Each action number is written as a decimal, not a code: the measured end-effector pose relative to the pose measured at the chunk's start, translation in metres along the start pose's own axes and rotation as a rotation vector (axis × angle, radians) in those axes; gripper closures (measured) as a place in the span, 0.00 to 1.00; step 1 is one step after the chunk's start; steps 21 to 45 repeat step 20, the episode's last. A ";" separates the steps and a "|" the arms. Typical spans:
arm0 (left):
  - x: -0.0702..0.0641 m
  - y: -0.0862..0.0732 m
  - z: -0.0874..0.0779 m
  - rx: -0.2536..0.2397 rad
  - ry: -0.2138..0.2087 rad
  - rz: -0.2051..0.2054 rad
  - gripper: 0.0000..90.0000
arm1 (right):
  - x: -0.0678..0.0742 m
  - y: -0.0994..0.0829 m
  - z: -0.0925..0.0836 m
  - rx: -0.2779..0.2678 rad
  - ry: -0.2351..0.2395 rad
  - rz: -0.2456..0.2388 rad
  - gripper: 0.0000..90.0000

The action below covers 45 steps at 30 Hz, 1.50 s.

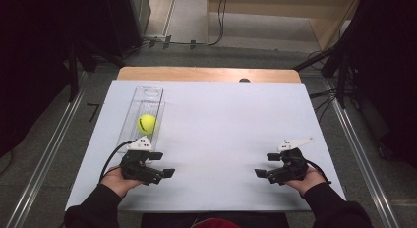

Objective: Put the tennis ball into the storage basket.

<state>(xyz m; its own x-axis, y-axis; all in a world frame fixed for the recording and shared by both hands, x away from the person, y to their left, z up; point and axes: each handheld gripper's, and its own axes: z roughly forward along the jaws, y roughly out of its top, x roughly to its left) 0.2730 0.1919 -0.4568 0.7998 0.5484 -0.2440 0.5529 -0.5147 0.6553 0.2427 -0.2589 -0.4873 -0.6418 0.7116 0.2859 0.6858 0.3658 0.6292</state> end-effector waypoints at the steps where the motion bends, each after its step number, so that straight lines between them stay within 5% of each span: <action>1: 0.000 0.000 0.000 0.000 -0.001 0.002 0.24 | 0.000 0.000 0.000 0.001 -0.001 0.001 0.16; 45: -0.001 -0.002 0.001 0.019 0.002 0.005 0.24 | 0.000 0.000 0.000 0.002 0.000 0.000 0.16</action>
